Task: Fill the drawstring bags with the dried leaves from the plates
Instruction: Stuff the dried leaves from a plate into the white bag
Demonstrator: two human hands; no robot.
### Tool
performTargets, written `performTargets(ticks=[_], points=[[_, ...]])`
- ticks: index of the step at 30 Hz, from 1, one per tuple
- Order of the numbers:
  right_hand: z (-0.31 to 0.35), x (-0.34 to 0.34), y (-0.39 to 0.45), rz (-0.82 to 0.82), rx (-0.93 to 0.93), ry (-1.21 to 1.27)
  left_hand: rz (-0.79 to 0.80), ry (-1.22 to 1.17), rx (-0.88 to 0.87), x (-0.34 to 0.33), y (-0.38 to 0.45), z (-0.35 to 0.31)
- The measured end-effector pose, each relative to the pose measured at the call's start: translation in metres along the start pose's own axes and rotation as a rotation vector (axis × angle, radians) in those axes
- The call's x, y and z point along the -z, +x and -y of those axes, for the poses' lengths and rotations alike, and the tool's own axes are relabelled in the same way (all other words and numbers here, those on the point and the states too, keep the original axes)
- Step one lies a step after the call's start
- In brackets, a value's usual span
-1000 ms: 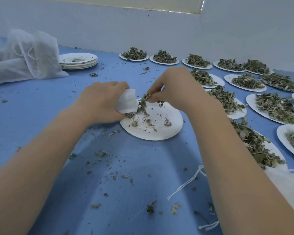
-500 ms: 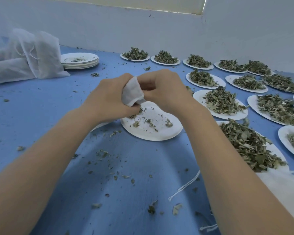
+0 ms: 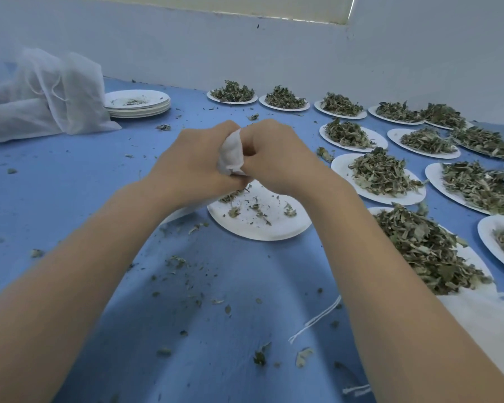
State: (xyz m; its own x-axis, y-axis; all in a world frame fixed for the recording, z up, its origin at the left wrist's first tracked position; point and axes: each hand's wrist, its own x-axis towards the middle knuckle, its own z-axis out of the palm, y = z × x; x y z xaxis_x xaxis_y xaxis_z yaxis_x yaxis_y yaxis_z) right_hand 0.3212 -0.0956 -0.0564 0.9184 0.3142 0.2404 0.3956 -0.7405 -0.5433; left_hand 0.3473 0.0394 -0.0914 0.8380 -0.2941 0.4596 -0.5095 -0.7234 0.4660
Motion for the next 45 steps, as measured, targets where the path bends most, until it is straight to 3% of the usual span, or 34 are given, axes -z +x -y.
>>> performTargets(ticks=[5,8,14,17,19,22,25,30,36,39,41,45], points=[[-0.006,0.005,-0.006,0.246,-0.029,0.04,0.088,-0.021,-0.032,-0.001,-0.002,-0.006],[-0.011,0.007,-0.007,0.136,0.011,0.116,0.088,0.019,-0.054,0.003,-0.002,0.001],[-0.017,0.0,-0.002,-0.16,0.06,0.532,0.04,0.026,0.024,0.02,0.0,0.027],[-0.024,-0.013,0.005,-0.279,-0.059,0.334,0.006,0.074,0.068,0.02,-0.002,0.038],[-0.029,-0.023,0.007,-0.183,-0.083,0.089,0.013,0.05,0.105,0.018,-0.003,0.043],[-0.032,-0.039,0.007,0.068,-0.037,-0.083,0.011,-0.046,0.159,0.015,-0.005,0.044],[-0.033,-0.046,0.005,0.189,-0.039,-0.147,-0.018,-0.113,0.191,0.013,-0.006,0.046],[-0.04,-0.03,0.002,0.119,-0.055,-0.21,-0.032,-0.143,0.231,0.012,-0.007,0.05],[-0.04,-0.003,-0.003,0.173,-0.159,-0.123,0.026,-0.127,0.202,0.009,-0.007,0.05],[-0.045,0.002,0.001,0.11,-0.267,-0.355,0.037,-0.118,0.191,0.008,-0.007,0.051],[-0.046,0.0,0.002,0.176,-0.363,-0.519,0.048,-0.102,0.182,0.007,-0.007,0.052],[-0.036,-0.011,0.002,0.262,-0.407,-0.484,0.051,-0.087,0.186,0.006,-0.007,0.052]])
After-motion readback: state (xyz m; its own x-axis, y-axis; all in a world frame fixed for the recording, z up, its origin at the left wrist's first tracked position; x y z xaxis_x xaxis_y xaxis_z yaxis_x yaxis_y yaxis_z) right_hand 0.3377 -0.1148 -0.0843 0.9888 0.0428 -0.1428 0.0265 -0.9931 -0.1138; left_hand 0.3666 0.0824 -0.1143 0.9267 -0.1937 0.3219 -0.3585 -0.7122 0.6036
